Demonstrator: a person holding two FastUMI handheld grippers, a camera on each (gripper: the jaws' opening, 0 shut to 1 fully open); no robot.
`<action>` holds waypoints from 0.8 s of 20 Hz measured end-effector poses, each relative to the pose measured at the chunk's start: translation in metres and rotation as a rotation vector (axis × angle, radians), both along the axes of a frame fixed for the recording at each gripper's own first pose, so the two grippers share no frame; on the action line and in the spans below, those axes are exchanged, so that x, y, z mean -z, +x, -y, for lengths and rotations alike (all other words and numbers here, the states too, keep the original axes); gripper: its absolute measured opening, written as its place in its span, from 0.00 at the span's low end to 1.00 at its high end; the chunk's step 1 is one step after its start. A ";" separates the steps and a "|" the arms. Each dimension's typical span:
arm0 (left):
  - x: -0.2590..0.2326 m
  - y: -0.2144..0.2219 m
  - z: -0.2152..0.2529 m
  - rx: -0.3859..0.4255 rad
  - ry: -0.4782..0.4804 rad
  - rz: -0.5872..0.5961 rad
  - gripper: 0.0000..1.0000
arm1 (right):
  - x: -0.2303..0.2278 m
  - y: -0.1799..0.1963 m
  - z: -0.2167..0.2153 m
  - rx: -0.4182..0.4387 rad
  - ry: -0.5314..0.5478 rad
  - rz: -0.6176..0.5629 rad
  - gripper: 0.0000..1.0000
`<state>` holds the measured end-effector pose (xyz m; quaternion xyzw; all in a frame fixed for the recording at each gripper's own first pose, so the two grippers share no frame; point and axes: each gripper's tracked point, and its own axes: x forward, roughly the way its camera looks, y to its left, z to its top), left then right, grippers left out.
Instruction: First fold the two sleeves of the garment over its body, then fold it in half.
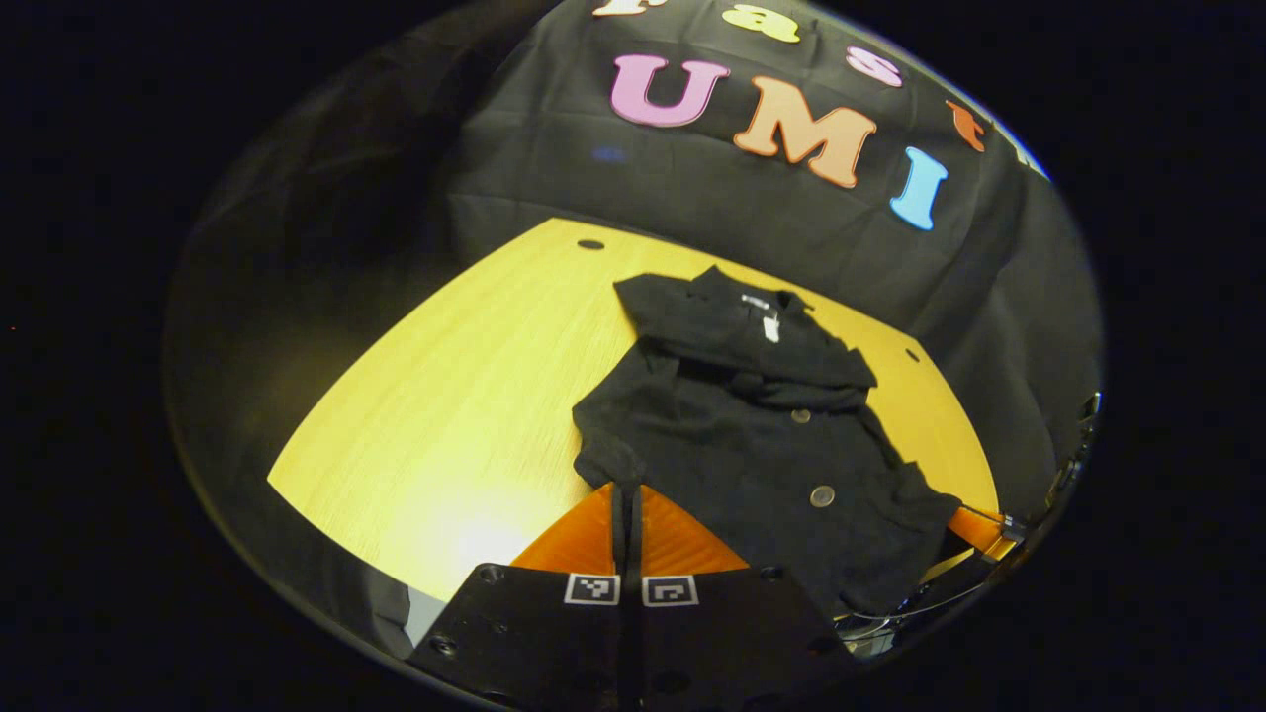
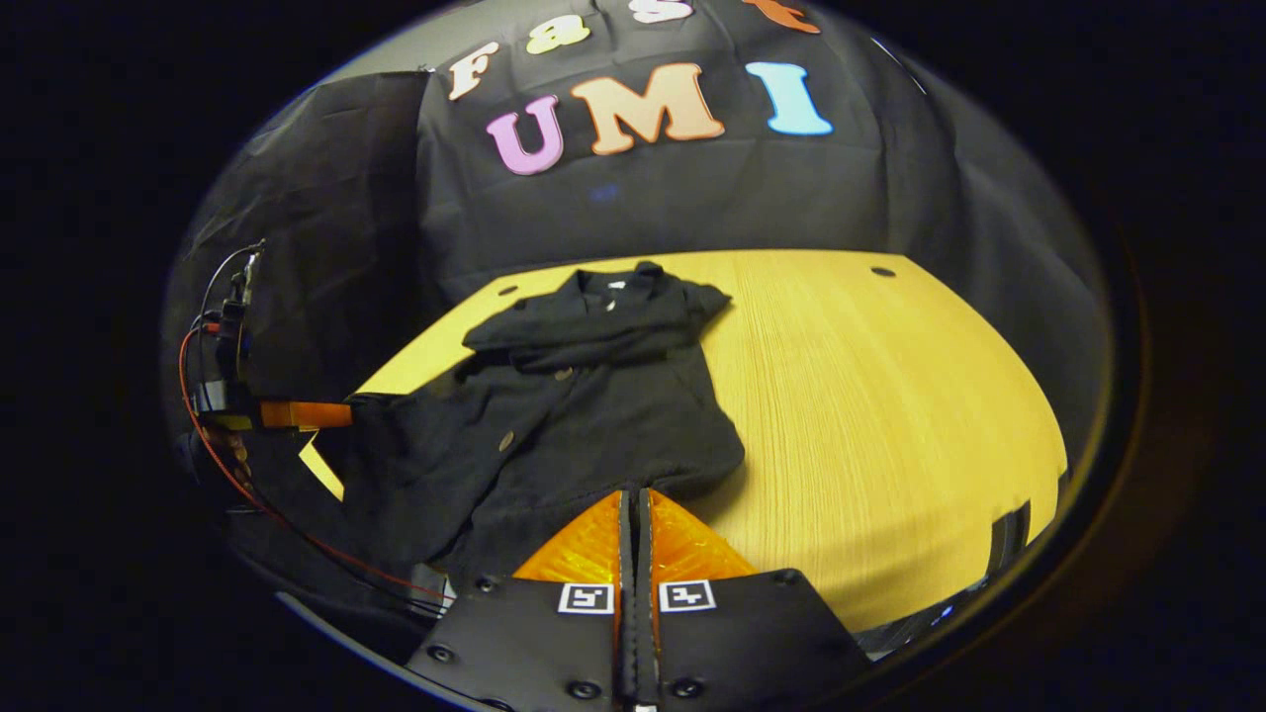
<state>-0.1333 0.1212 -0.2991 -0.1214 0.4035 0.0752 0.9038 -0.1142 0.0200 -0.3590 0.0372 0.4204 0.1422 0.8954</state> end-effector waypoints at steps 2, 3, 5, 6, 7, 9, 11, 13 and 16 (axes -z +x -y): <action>-0.010 0.016 0.003 -0.001 0.000 0.021 0.00 | -0.018 0.017 -0.003 -0.002 0.024 0.041 0.03; -0.016 0.025 0.003 -0.005 -0.001 0.036 0.00 | -0.027 0.024 -0.005 -0.005 0.034 0.062 0.02; -0.024 0.045 0.005 -0.004 -0.017 0.064 0.00 | -0.041 0.045 -0.009 -0.012 0.042 0.097 0.00; -0.026 0.053 0.007 0.005 -0.026 0.073 0.00 | -0.045 0.057 -0.011 -0.016 0.042 0.112 0.02; -0.028 0.060 0.007 0.015 -0.027 0.072 0.00 | -0.051 0.068 -0.011 -0.014 0.036 0.133 0.02; -0.030 0.078 0.003 0.030 -0.022 0.075 0.00 | -0.058 0.084 -0.013 0.000 0.039 0.143 0.03; -0.039 0.099 0.000 0.036 -0.027 0.105 0.00 | -0.067 0.102 -0.020 -0.003 0.037 0.165 0.02; -0.041 0.114 -0.005 0.042 -0.030 0.112 0.00 | -0.072 0.118 -0.023 -0.006 0.025 0.182 0.02; -0.041 0.138 -0.015 0.056 -0.018 0.117 0.00 | -0.082 0.146 -0.029 0.003 0.025 0.214 0.02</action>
